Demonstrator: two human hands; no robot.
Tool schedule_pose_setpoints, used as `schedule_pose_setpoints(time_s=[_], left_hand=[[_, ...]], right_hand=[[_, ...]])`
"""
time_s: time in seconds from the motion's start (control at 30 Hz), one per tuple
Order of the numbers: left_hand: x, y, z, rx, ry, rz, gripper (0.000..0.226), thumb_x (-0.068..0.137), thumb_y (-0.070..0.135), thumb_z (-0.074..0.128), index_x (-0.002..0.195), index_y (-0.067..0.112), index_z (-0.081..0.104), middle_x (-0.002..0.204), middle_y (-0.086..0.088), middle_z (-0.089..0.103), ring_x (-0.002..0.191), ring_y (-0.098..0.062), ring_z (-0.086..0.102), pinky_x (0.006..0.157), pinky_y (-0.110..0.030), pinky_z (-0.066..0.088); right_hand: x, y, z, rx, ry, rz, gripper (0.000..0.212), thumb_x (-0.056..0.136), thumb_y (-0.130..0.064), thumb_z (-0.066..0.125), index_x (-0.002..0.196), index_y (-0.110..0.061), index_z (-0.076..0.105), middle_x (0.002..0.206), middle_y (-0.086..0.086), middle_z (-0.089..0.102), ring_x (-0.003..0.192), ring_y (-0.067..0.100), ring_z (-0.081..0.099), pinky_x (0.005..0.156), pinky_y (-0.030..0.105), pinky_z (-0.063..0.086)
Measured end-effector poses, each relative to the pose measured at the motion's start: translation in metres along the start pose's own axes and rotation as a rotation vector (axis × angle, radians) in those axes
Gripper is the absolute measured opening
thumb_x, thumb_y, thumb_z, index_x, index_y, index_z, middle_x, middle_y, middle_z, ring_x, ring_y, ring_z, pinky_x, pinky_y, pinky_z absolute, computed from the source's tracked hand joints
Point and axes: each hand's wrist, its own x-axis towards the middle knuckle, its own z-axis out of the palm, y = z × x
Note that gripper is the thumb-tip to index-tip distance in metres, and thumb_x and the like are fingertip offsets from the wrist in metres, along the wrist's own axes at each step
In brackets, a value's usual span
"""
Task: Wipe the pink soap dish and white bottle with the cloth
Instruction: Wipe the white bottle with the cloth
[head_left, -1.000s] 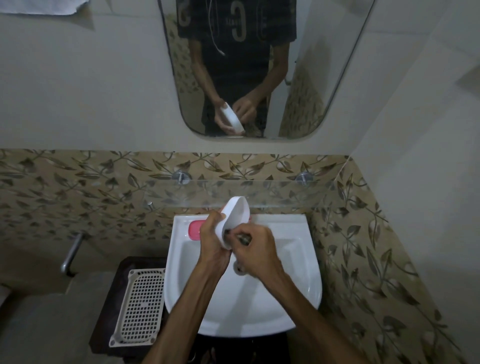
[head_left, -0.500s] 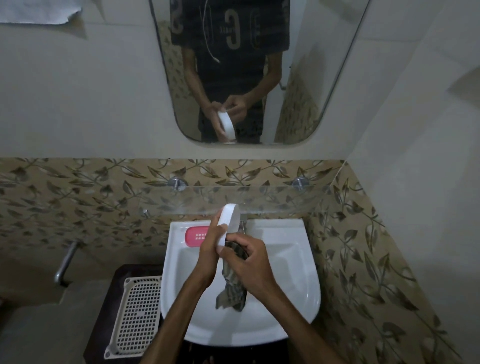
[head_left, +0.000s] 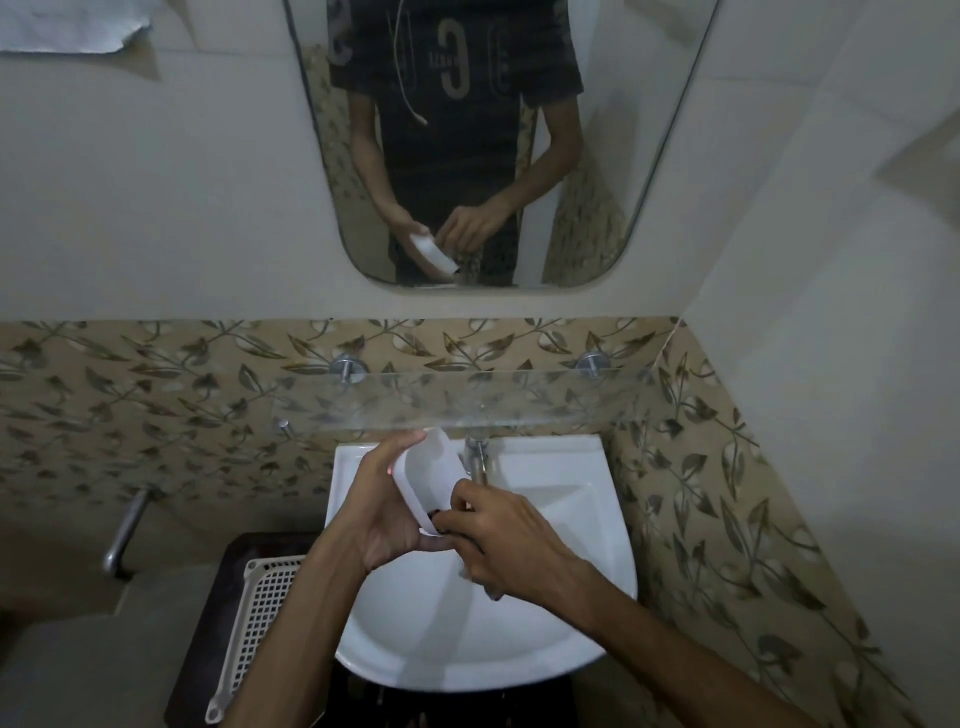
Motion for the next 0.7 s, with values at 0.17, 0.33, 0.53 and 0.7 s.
schedule_pose_setpoints(time_s=[0.17,0.33,0.53,0.7], left_hand=[[-0.001,-0.01,0.01,-0.09,0.064,0.101,0.052,0.092,0.039,0.051,0.131,0.006,0.062,0.113,-0.019,0.061,0.102,-0.035,0.055,0.089,-0.046,0.043],[-0.005,-0.012,0.026,-0.071,0.121,0.184,0.066,0.083,0.028,0.063,0.14,-0.007,0.056,0.118,-0.022,0.058,0.106,-0.034,0.054,0.092,-0.044,0.045],[-0.003,-0.018,0.024,-0.023,0.179,0.327,0.053,0.071,0.031,0.063,0.112,-0.002,0.069,0.105,-0.023,0.063,0.097,-0.036,0.058,0.088,-0.048,0.043],[0.002,-0.023,0.023,0.008,0.119,0.446,0.064,0.075,0.024,0.06,0.126,-0.015,0.061,0.104,-0.022,0.066,0.097,-0.037,0.058,0.079,-0.042,0.048]], right_hand=[[-0.002,0.008,0.002,0.314,0.03,0.192,0.033,0.092,-0.019,0.068,0.124,-0.022,0.076,0.111,-0.003,0.058,0.081,0.01,0.062,0.068,0.017,0.054],[0.01,0.004,0.008,0.135,0.347,0.219,0.016,0.083,-0.004,0.075,0.097,-0.01,0.08,0.093,0.005,0.071,0.077,0.024,0.068,0.065,0.035,0.059],[0.013,-0.001,0.018,0.247,0.302,0.372,0.015,0.081,-0.009,0.078,0.095,-0.012,0.083,0.092,0.005,0.074,0.081,0.023,0.07,0.073,0.017,0.051],[0.016,0.003,0.011,0.155,0.365,0.412,0.013,0.087,-0.016,0.074,0.097,-0.016,0.082,0.089,0.007,0.067,0.076,0.021,0.065,0.065,0.027,0.05]])
